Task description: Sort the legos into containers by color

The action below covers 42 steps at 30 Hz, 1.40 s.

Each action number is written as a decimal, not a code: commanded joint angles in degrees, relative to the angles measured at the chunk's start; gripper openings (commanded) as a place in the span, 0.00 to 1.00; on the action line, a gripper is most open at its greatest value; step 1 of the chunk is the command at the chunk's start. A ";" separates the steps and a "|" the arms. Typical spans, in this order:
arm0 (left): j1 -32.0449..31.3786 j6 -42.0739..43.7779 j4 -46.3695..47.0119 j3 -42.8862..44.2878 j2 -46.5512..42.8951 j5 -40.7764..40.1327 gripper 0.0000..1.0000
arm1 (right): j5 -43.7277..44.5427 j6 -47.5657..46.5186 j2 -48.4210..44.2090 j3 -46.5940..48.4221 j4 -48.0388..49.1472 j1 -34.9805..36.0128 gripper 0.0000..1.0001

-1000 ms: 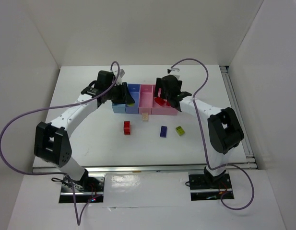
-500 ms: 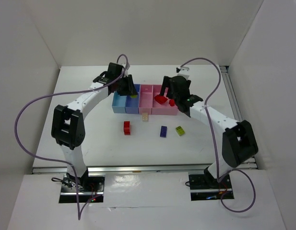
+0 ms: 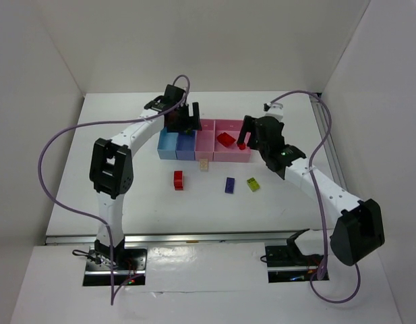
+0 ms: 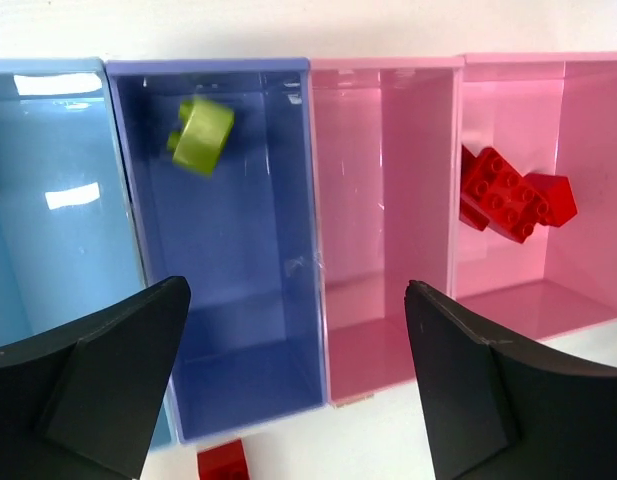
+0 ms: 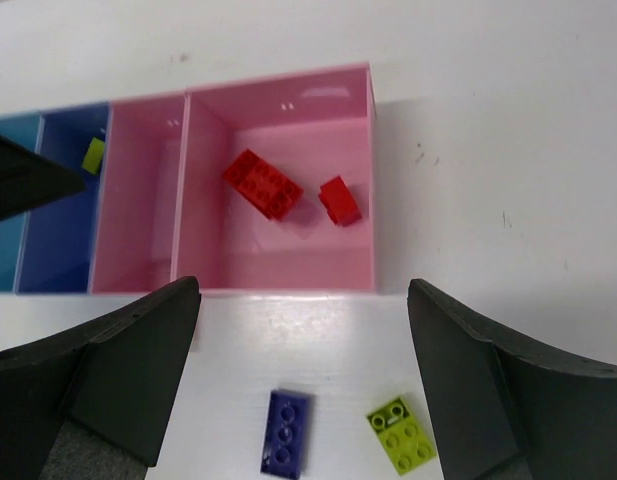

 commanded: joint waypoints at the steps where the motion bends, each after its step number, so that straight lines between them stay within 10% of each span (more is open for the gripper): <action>1: -1.85 0.14 -1.27 -1.59 -8.78 -4.66 0.97 | -2.39 2.21 -3.85 -3.49 -5.66 -0.24 0.91; 12: -4.50 1.81 -0.74 -24.63 -31.20 -7.57 0.90 | -6.34 12.51 -0.80 -14.06 -14.98 -0.77 0.96; 23: -4.50 1.81 0.40 -25.61 -30.26 -7.66 0.88 | -9.70 2.58 13.18 -10.36 -12.43 -1.30 0.88; 35: -4.50 2.87 0.40 -23.23 -28.67 -7.13 0.87 | -8.99 0.91 12.93 -8.61 -12.61 -1.30 0.30; 42: -0.63 2.00 -1.96 -21.48 -28.67 -4.85 0.88 | -8.90 0.91 8.62 0.69 -14.03 7.39 0.25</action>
